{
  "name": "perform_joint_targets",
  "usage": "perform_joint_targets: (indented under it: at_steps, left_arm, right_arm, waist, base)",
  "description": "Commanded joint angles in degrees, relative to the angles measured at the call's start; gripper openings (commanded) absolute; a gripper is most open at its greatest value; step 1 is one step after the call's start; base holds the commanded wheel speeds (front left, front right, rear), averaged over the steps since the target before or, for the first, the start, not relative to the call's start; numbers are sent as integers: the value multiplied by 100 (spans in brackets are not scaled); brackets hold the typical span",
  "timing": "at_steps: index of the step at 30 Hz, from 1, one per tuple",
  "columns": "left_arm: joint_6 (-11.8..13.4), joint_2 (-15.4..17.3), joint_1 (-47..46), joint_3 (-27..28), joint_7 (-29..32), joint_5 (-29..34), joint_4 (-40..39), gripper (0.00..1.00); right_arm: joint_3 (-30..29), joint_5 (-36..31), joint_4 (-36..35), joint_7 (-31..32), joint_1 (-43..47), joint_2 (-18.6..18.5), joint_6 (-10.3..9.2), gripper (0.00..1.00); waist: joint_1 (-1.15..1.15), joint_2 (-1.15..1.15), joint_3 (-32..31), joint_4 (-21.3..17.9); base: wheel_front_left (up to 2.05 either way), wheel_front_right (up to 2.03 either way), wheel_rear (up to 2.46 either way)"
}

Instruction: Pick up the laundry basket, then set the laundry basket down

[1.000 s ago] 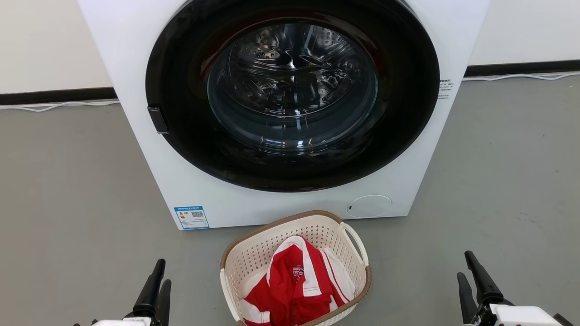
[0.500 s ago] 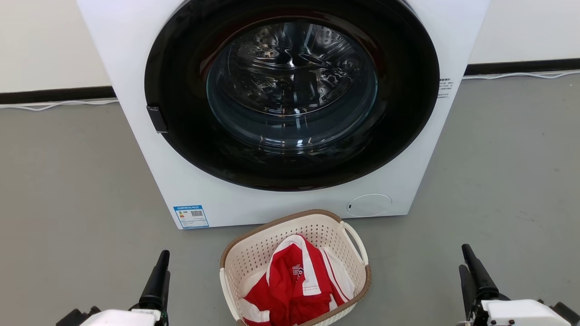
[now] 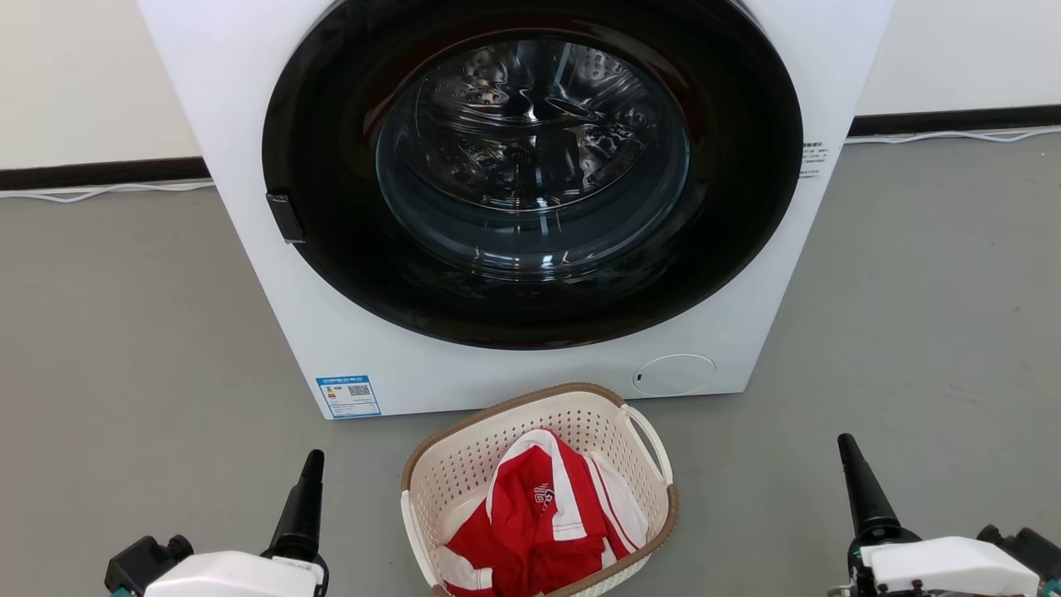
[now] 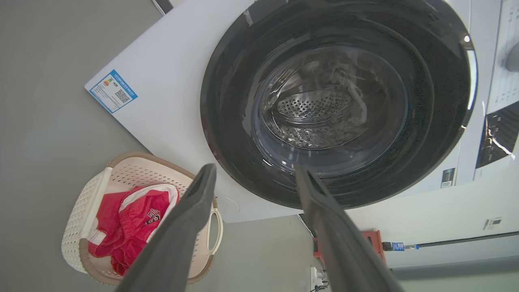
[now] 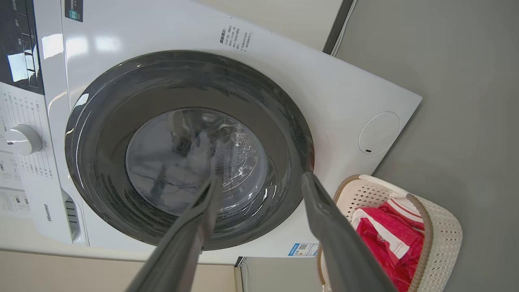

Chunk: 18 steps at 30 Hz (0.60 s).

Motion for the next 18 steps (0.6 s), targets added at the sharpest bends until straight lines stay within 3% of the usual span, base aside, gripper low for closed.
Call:
perform_joint_targets:
  at_steps: [1, 18]
  left_arm:
    - [60, 47, -99, 15, -56, 214, -220, 100]
    - [575, 275, 26, -368, -342, 1670, -550, 100]
  right_arm:
    - [84, -227, -223, -81, -167, -66, 17, 100]
    - [244, -1587, -394, -367, -84, -86, 23, 100]
  waist:
    - [-1, 0, 1, -2]
    - [-1, 0, -41, -13]
  base:
    - [0, 0, 0]
    - [0, 0, 0]
